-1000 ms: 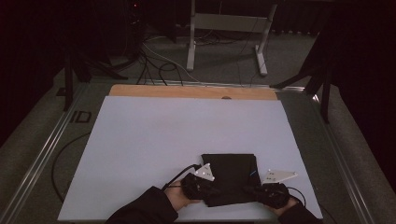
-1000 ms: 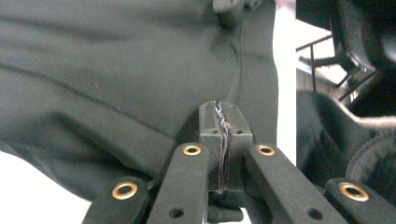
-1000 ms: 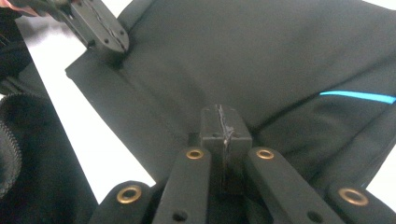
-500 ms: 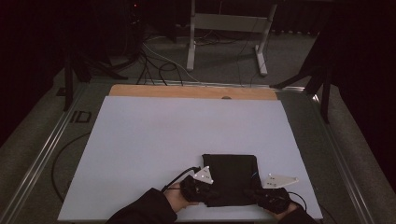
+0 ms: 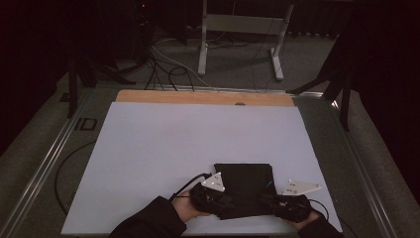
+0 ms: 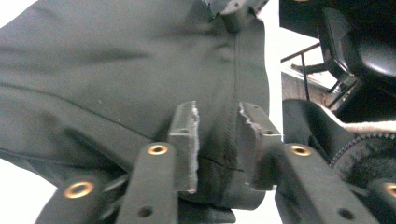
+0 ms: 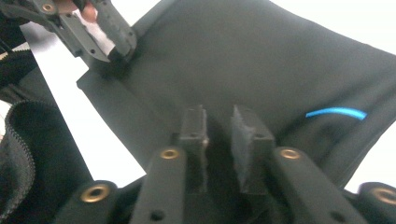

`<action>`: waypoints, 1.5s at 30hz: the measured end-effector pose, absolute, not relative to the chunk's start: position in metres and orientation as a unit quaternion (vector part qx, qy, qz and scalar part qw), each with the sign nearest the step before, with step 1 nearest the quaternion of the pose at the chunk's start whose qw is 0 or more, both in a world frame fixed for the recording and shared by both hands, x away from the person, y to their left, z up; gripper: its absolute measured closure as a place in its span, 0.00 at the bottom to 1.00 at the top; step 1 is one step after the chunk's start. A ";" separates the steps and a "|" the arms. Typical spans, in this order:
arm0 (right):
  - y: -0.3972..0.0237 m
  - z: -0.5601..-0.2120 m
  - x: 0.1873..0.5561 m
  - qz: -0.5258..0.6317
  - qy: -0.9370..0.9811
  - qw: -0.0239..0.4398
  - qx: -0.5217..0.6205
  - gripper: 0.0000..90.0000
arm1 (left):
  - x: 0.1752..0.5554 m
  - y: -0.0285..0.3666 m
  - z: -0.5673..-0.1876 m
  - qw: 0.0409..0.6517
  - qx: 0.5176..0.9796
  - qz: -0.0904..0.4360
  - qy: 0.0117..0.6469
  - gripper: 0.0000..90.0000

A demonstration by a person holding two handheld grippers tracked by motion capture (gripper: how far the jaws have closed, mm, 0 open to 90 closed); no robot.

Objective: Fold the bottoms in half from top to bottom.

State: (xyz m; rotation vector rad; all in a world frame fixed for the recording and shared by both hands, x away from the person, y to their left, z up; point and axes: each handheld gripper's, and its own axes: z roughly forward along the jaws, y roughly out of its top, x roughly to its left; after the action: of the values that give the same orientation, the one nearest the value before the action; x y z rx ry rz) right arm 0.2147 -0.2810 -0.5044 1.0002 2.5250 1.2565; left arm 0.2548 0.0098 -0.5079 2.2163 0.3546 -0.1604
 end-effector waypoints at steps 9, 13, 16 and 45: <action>-0.277 -0.495 0.219 0.423 0.845 0.084 0.315 0.36 | 0.256 0.011 -0.497 0.433 0.890 -0.041 0.140 0.42; -0.274 -0.492 0.221 0.424 0.845 0.077 0.317 0.22 | 0.257 0.012 -0.493 0.432 0.890 -0.035 0.143 0.28; -0.273 -0.491 0.223 0.423 0.844 0.089 0.318 0.15 | 0.258 0.013 -0.490 0.428 0.893 -0.032 0.137 0.16; -0.292 -0.485 0.255 0.410 0.821 0.163 0.363 0.11 | 0.280 0.024 -0.483 0.432 0.873 0.031 0.222 0.01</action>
State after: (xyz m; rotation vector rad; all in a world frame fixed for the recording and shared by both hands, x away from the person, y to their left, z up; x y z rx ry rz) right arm 0.2546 -0.2916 -0.4850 1.0351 2.3418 1.1702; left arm 0.2798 0.0241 -0.4827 2.1765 0.5536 0.0772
